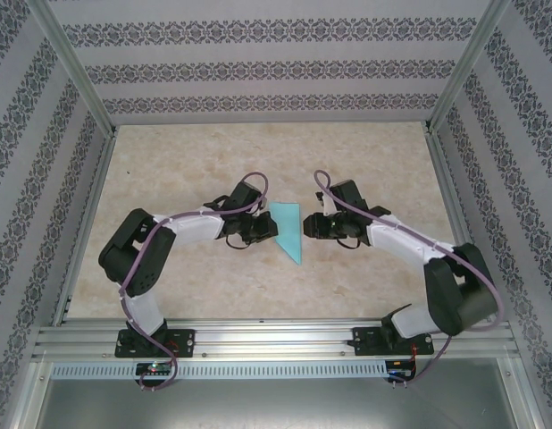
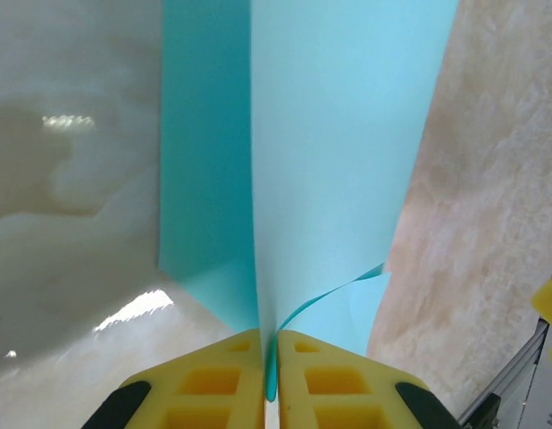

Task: Fold a paper plane with a square sheet of paper (fold left side to right side)
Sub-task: Fourth fold the wing at the center of the table.

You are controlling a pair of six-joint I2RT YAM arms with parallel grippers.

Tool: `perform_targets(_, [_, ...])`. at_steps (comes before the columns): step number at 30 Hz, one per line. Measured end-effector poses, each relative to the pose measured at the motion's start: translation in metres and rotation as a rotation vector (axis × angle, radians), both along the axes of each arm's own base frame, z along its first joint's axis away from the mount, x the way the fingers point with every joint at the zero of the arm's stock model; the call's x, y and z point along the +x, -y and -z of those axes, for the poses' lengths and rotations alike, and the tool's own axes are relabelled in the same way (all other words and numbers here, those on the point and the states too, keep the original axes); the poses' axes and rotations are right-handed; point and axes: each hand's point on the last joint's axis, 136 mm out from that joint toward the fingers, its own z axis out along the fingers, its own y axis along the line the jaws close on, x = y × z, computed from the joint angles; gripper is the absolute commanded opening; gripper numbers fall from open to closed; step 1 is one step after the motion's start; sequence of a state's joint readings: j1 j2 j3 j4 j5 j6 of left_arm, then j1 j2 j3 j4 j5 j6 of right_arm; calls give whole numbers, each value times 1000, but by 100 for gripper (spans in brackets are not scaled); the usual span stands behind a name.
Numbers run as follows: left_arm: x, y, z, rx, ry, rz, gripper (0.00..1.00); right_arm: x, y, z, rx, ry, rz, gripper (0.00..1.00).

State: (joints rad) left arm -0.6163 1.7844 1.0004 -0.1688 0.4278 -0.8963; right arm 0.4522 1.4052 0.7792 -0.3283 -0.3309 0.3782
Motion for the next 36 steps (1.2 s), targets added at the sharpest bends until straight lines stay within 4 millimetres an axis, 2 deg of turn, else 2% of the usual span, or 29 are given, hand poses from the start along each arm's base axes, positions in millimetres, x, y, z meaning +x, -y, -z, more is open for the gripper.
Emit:
perform_targets(5, [-8,-8,-9,-4,4,-40,12,-29,-6,5,-20,61,-53,36])
perform_targets(10, [-13,-4,-11,-2,5,-45,12,-52,-6,14,-41,91,-87,39])
perform_targets(14, [-12,8,-15,-10,5,-33,12,-52,-3,10,-42,130,-76,42])
perform_targets(20, [6,24,-26,-33,34,-33,13,-55,-17,5,-44,183,-120,44])
perform_targets(28, [7,25,-24,-30,29,-35,14,-57,-31,35,-141,172,-195,43])
perform_targets(36, [6,25,-24,-28,26,-36,15,-43,-37,42,-203,201,-201,38])
